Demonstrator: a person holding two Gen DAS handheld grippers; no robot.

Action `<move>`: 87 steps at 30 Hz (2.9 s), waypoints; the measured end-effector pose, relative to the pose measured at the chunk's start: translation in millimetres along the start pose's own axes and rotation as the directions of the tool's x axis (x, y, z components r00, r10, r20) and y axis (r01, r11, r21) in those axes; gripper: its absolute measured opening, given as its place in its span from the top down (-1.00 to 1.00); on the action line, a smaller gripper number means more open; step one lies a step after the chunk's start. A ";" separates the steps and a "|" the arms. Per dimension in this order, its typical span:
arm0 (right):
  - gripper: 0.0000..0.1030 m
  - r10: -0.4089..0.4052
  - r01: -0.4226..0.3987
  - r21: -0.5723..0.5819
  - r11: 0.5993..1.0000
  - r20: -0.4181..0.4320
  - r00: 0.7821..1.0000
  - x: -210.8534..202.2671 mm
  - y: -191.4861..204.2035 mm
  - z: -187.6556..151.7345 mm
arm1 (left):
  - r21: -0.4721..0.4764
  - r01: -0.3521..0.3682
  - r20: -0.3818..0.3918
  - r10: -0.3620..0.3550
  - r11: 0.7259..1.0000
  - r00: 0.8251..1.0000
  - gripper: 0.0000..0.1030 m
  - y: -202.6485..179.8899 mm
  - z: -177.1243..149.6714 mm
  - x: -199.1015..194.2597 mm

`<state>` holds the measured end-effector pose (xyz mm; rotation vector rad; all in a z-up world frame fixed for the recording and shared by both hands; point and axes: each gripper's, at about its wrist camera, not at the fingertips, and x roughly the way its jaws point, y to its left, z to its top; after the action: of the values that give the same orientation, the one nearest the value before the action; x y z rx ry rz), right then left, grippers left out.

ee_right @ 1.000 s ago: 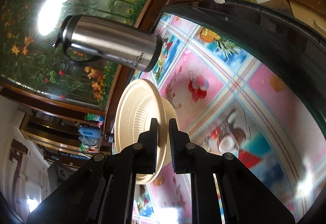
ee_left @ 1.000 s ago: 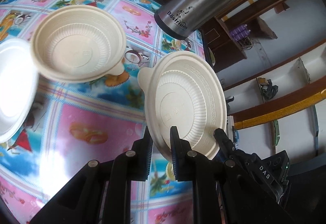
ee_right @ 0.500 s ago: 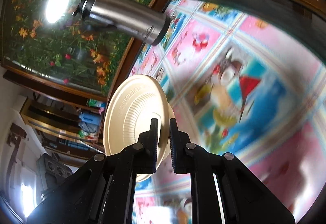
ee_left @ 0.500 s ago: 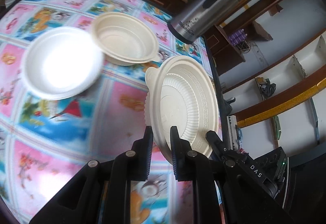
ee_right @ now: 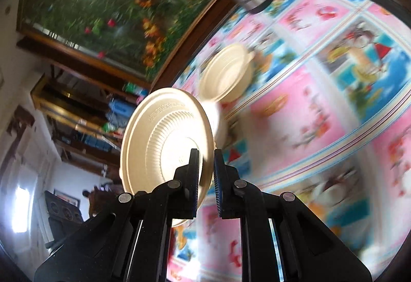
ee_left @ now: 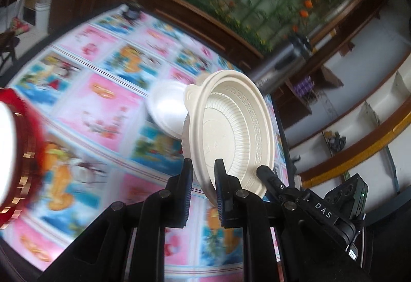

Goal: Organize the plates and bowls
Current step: 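Lift the beige bowl with both grippers and carry it toward the red plates, then lower the beige bowl with both grippers into the white bowl on the red plates, then open both grippers and withdraw them from the beige bowl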

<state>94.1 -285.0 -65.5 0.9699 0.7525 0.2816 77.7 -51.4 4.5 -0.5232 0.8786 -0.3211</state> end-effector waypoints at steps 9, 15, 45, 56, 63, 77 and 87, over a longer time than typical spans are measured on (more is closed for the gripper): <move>0.77 0.052 -0.063 -0.115 0.991 -0.098 0.994 43.3 72.9 -48.2 | -0.040 -0.061 0.121 0.066 0.997 0.990 0.71 59.8 0.2 -71.3; 0.77 0.078 -0.111 -0.183 0.977 -0.177 0.981 73.3 114.7 -85.2 | -0.105 -0.106 0.161 0.122 0.989 0.979 0.71 104.8 -2.5 -104.5; 0.76 -0.041 -0.124 -0.328 0.936 -0.453 0.891 189.1 161.7 -184.0 | -0.269 -0.290 0.056 0.316 0.918 0.947 0.67 213.2 -25.2 -125.3; 0.76 -0.054 -0.112 -0.321 0.940 -0.467 0.883 192.5 153.7 -188.4 | -0.257 -0.306 0.028 0.323 0.917 0.946 0.65 212.0 -26.6 -125.8; 0.76 -0.061 -0.105 -0.325 0.940 -0.462 0.885 192.4 150.9 -190.2 | -0.167 -0.437 0.067 0.452 0.884 0.889 0.21 196.7 -25.0 -130.0; 0.76 -0.026 -0.123 -0.279 0.953 -0.475 0.880 191.6 141.6 -180.0 | -0.178 -0.498 0.140 0.522 0.849 0.841 0.04 200.3 -24.0 -156.7; 0.73 0.035 -0.153 -0.288 0.945 -0.378 0.925 162.4 130.9 -147.5 | 0.012 -0.435 0.184 0.426 0.900 0.886 -0.31 138.5 -29.0 -132.1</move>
<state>123.1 -31.6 -80.7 0.6564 0.9703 0.6633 -17.5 117.0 -2.9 -0.2888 0.7853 0.1097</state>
